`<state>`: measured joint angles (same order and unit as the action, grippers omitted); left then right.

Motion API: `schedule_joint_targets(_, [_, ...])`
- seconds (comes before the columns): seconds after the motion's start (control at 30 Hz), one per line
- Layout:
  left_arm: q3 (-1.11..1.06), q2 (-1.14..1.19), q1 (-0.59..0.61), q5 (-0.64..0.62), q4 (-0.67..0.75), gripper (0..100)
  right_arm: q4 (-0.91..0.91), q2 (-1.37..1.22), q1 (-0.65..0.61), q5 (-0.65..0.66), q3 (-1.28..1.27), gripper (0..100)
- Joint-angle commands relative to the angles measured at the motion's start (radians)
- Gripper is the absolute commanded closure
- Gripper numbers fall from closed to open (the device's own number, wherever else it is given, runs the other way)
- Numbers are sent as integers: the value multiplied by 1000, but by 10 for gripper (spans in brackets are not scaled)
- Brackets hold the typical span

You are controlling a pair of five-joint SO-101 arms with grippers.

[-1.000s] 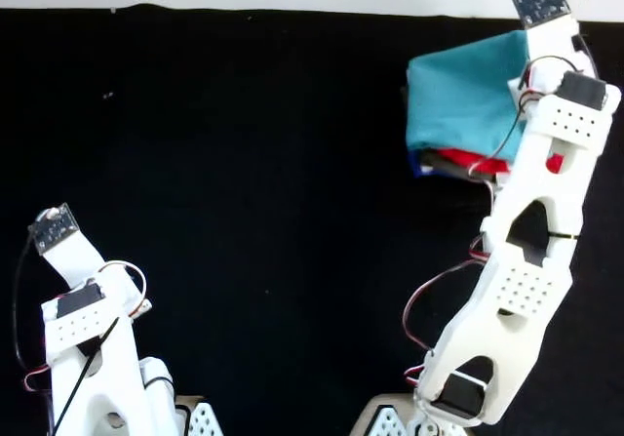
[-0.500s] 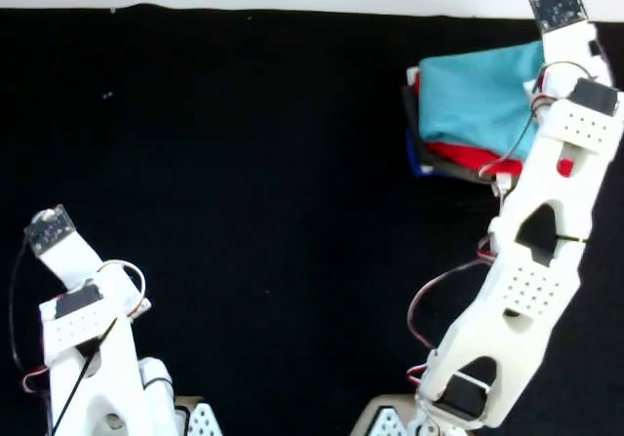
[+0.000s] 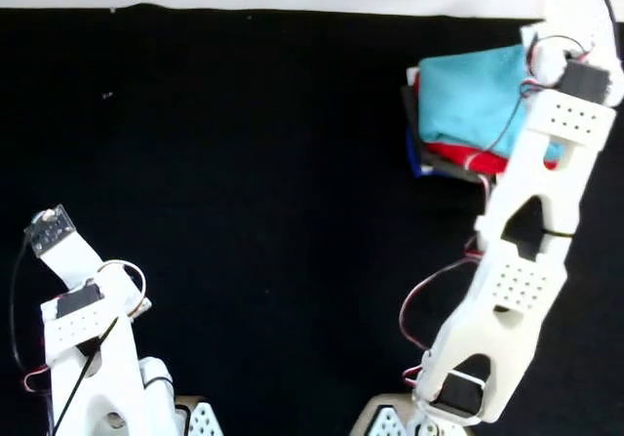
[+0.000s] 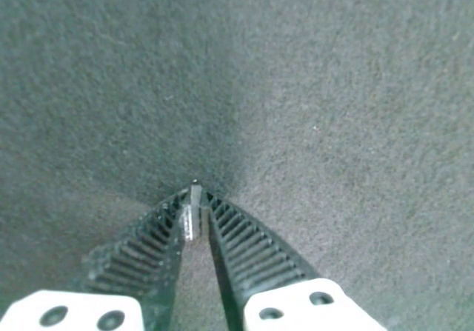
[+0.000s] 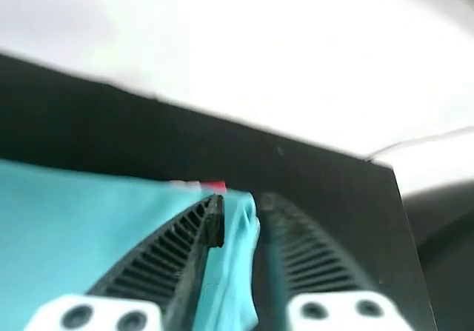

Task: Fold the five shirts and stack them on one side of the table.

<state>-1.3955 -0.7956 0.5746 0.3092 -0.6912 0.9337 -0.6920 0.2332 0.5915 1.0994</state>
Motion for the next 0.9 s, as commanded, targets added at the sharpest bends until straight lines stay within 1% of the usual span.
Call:
schedule_joint_targets(0.0, [-2, 8, -15, -8, 26, 990, -136, -24, -33, -17, -62, 959])
schedule_joint_targets(0.23, [-2, 8, -15, -8, 26, 990, -374, -225, 68, -15, -91, 959])
schedule_joint_targets(0.33, [-2, 8, -15, -8, 26, 990, -435, -303, 96, -15, -88, 959])
schedule_joint_targets(0.6, [-2, 8, -15, -8, 26, 990, -443, -349, 99, -18, 134, 955])
schedule_joint_targets(0.67, [-2, 8, -15, -8, 26, 990, -400, -349, 94, -20, 226, 954])
schedule_joint_targets(0.73, [-2, 8, -15, -8, 26, 990, -320, -349, 93, -20, 338, 954])
schedule_joint_targets(0.87, [-2, 8, -15, -8, 26, 990, -82, -349, 79, -20, 549, 954])
